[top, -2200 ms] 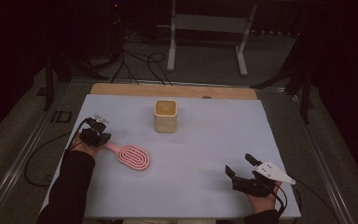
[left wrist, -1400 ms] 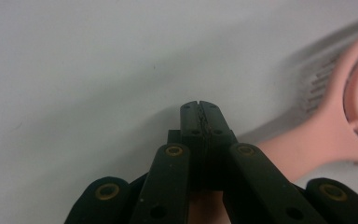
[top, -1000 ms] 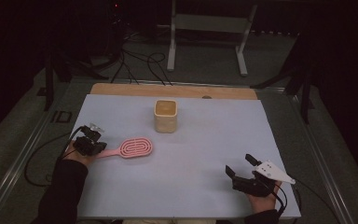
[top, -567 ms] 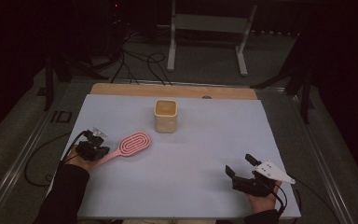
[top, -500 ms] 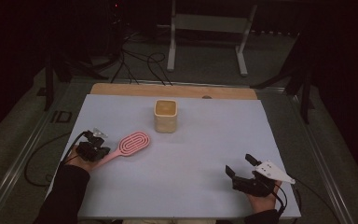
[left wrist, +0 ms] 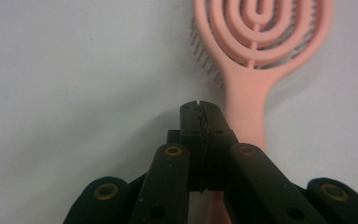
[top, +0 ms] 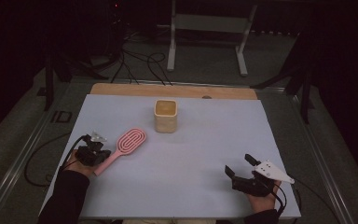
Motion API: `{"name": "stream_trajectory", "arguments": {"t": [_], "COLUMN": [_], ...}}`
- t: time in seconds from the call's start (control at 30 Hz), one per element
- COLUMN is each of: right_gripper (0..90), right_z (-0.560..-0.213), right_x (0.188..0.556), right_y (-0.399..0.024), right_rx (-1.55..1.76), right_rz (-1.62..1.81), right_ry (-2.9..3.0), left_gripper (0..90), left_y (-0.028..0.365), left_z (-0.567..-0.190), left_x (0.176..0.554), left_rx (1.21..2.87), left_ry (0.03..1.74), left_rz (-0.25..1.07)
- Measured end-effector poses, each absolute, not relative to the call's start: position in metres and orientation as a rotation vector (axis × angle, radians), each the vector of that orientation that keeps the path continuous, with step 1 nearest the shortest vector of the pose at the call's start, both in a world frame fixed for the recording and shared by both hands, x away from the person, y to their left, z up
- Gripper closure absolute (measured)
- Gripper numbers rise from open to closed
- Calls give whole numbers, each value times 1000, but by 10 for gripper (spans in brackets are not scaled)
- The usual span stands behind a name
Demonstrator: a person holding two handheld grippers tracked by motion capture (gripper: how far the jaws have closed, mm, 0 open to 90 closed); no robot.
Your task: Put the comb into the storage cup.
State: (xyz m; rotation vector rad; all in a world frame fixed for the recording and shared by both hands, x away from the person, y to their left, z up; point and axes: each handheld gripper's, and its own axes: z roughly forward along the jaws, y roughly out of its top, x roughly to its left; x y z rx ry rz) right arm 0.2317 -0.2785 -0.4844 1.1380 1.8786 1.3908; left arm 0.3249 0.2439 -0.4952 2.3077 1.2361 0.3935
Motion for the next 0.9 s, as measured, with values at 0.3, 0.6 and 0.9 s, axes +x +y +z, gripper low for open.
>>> {"name": "stream_trajectory", "arguments": {"t": [0.3,0.6,0.9], "right_gripper": [93,92,92], "right_z": [-485,-485,-486], "right_x": [232,233,232], "right_y": [-277,-278,-277], "right_rx": [1138,1135,1122], "right_rz": [1385,1389,1392], "right_ry": [1883,1883,1888], "left_gripper": [892,790,639], "left_y": [245,253,261], "left_z": [-496,-483,-469], "left_x": [322,309,268], "left_rx": [2299,2105,1852], "left_ry": [1237,1218,1085], "left_rz": [404,489,630]}}
